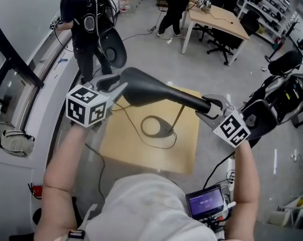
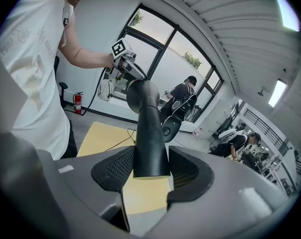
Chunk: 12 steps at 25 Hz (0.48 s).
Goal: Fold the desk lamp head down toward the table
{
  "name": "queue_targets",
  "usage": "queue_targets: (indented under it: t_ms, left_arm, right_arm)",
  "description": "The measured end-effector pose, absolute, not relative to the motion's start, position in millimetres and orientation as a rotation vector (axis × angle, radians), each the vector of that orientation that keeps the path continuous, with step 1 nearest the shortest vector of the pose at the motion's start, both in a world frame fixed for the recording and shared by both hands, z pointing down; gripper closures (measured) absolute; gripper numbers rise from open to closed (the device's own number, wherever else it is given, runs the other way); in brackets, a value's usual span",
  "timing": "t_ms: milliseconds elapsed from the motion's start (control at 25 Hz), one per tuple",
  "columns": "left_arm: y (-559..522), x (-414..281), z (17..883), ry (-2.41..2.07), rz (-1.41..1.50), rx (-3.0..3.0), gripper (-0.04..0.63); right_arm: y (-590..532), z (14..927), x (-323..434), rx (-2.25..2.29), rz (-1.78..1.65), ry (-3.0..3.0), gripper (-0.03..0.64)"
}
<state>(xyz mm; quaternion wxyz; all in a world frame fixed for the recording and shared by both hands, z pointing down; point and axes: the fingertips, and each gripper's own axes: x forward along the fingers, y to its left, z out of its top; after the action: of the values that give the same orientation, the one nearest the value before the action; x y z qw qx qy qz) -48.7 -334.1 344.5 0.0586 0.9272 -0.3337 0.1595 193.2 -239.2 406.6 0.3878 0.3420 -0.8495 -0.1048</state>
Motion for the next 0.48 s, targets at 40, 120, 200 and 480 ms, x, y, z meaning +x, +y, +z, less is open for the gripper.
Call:
queue_targets:
  t_ms: [40, 120, 200, 480]
  left_arm:
    - [-334.2, -48.7, 345.6, -1.011, 0.473, 2.808, 0.46]
    - [-334.0, -49.0, 348.8, -1.01, 0.457, 2.804, 0.462]
    - [-333.3, -50.2, 352.9, -1.008, 0.449, 2.797, 0.462]
    - [-331.2, -53.9, 365.3, -1.003, 0.411, 2.772, 0.462]
  right_arm:
    - [-239.2, 406.6, 193.5, 0.868, -0.267, -2.158, 0.387]
    - [-238.7, 406.9, 193.9, 0.864, -0.27, -2.151, 0.387]
    - [-237.7, 406.8, 193.2, 0.859, -0.275, -2.142, 0.388]
    - [-235.0, 406.3, 191.0, 0.838, -0.291, -2.113, 0.387]
